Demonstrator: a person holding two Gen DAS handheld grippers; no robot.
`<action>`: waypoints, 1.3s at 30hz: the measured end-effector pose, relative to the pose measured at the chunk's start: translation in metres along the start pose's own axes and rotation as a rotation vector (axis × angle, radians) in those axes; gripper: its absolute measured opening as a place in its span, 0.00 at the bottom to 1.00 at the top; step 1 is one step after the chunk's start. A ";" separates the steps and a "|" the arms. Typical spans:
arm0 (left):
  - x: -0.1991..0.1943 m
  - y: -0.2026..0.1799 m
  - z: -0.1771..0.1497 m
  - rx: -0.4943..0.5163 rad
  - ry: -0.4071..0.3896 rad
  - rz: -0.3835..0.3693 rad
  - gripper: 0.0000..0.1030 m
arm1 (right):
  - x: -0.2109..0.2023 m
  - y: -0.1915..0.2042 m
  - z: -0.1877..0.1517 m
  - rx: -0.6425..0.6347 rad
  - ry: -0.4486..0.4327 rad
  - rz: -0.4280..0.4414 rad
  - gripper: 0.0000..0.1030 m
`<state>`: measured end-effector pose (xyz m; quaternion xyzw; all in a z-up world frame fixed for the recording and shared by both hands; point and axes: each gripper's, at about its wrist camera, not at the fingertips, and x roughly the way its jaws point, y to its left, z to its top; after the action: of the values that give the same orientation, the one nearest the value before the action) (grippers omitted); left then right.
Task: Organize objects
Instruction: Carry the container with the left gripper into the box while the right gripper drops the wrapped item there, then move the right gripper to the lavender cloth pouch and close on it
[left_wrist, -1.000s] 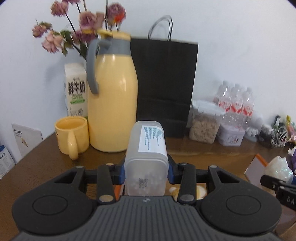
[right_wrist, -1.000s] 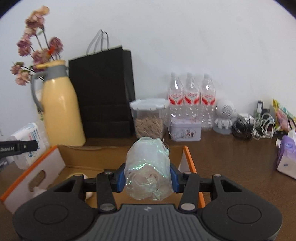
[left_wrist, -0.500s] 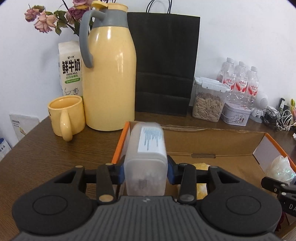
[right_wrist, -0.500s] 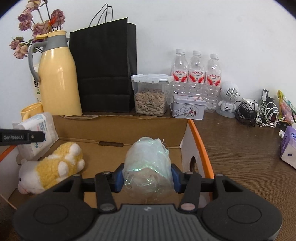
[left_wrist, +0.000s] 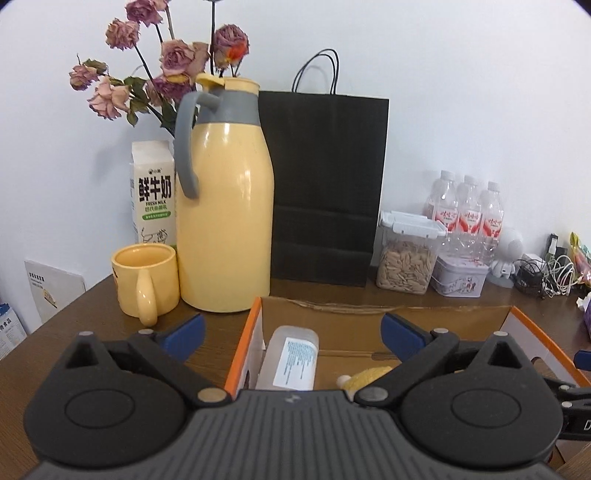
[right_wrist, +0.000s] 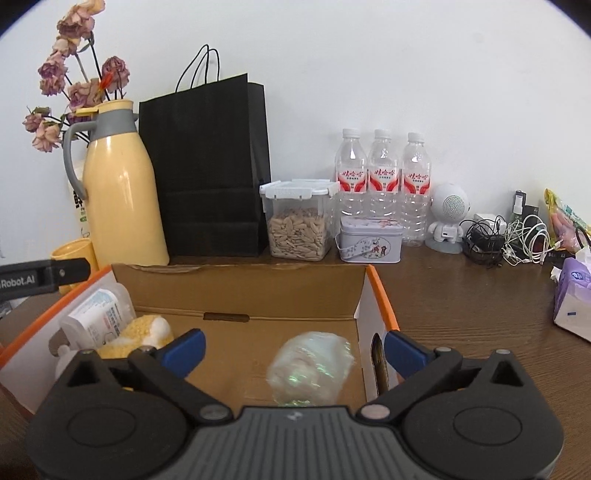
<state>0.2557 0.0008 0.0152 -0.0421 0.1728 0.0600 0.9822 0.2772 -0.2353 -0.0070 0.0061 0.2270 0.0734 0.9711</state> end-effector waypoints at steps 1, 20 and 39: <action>-0.002 0.000 0.001 -0.003 -0.008 -0.003 1.00 | -0.001 0.000 0.000 -0.002 -0.003 0.001 1.00; -0.092 0.002 0.022 0.026 -0.127 -0.071 1.00 | -0.086 0.003 0.006 -0.043 -0.126 0.025 1.00; -0.155 0.045 -0.026 0.020 0.018 -0.069 1.00 | -0.169 -0.002 -0.055 -0.063 -0.041 0.031 1.00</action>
<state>0.0964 0.0262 0.0413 -0.0388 0.1808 0.0237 0.9825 0.1035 -0.2628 0.0183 -0.0196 0.2044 0.0957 0.9740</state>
